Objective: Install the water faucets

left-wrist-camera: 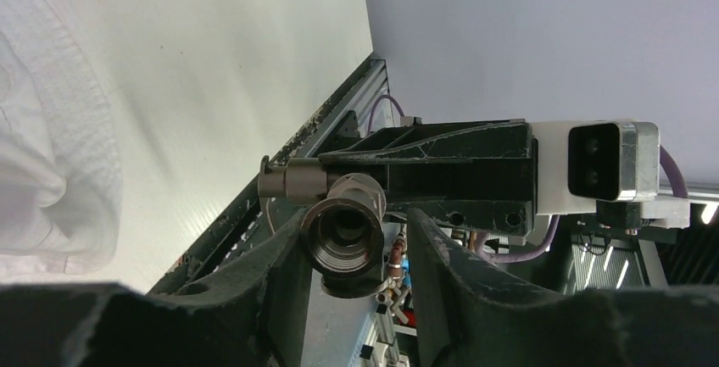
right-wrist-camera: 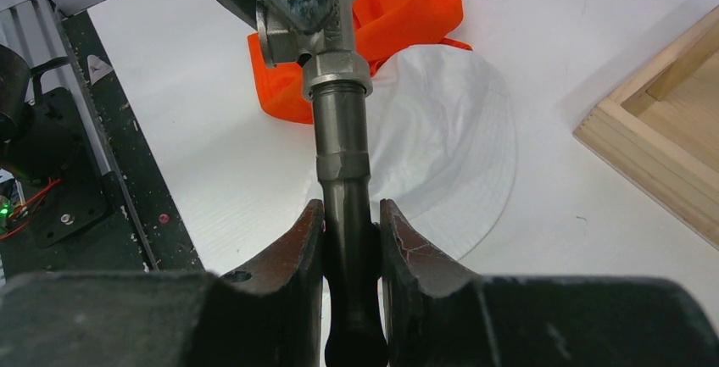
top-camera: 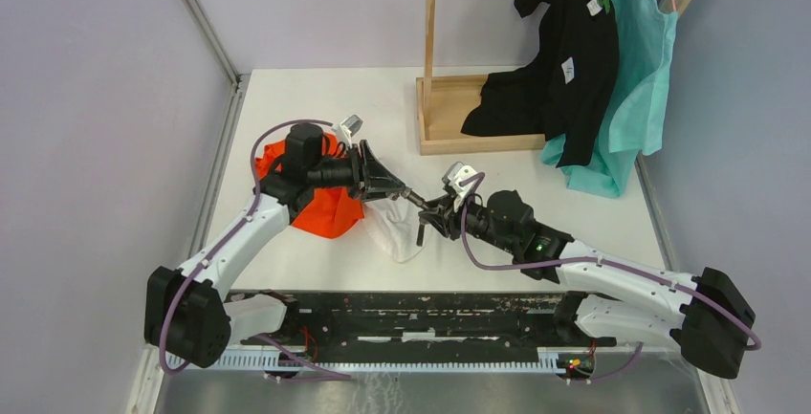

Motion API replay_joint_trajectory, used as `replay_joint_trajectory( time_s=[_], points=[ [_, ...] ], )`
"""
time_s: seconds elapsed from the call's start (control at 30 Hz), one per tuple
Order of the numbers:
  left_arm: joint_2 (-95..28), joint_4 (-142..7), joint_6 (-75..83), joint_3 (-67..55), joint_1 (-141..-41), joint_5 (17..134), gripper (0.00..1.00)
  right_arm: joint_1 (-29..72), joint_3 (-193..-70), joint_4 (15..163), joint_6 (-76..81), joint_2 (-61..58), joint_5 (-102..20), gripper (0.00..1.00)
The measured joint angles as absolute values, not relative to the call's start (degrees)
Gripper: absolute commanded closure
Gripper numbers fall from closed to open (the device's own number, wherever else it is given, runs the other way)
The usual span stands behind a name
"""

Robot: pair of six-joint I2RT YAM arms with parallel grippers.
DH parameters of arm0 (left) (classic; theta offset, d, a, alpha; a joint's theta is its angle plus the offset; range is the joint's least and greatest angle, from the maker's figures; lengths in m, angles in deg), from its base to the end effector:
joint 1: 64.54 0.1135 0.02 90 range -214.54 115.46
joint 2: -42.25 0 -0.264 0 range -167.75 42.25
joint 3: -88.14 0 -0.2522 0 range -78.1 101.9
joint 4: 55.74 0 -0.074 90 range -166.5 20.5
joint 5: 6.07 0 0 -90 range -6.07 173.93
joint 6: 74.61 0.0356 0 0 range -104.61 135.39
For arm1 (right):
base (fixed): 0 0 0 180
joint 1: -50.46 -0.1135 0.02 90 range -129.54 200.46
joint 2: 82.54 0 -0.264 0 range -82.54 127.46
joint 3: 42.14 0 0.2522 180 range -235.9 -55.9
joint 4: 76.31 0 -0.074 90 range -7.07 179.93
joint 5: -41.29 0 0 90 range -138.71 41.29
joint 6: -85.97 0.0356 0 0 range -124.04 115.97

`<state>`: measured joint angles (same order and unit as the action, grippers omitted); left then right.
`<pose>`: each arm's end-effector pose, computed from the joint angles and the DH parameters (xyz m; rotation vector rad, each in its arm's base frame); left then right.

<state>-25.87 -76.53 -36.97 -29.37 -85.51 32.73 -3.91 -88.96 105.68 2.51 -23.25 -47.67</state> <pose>0.2318 -0.1185 0.2909 0.0336 2.2820 -1.6506 0.1388 0.1948 0.2661 -0.7509 1.6593 0.7823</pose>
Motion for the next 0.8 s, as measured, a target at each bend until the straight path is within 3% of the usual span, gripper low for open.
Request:
replay_joint_trajectory(
  time_s=[0.1, 0.2, 0.23, 0.57, 0.8],
  points=[
    [-26.28, -77.23, -36.19, -29.37, -85.51, 32.6, 0.64, -3.91, -89.11, 105.61, 2.49, -23.23, -47.67, 1.0],
    [-26.59, -77.36, -35.75, -29.33, -85.49, 32.29, 0.93, -3.87, -89.35, 105.13, 2.14, -22.99, -47.5, 1.0],
    [-26.61, -77.51, -35.66, -29.31, -85.51, 32.32, 0.97, -3.87, -89.51, 104.8, 1.96, -22.75, -47.41, 1.0],
    [-26.61, -76.99, -35.95, -29.37, -85.51, 31.88, 0.97, -2.01, -92.0, 100.41, 7.63, -22.49, -43.67, 1.0],
    [-24.71, -67.13, -42.2, -33.04, -85.68, 32.23, 0.97, 9.62, -92.26, 102.33, 27.76, -21.77, -23.67, 1.0]
  ],
)
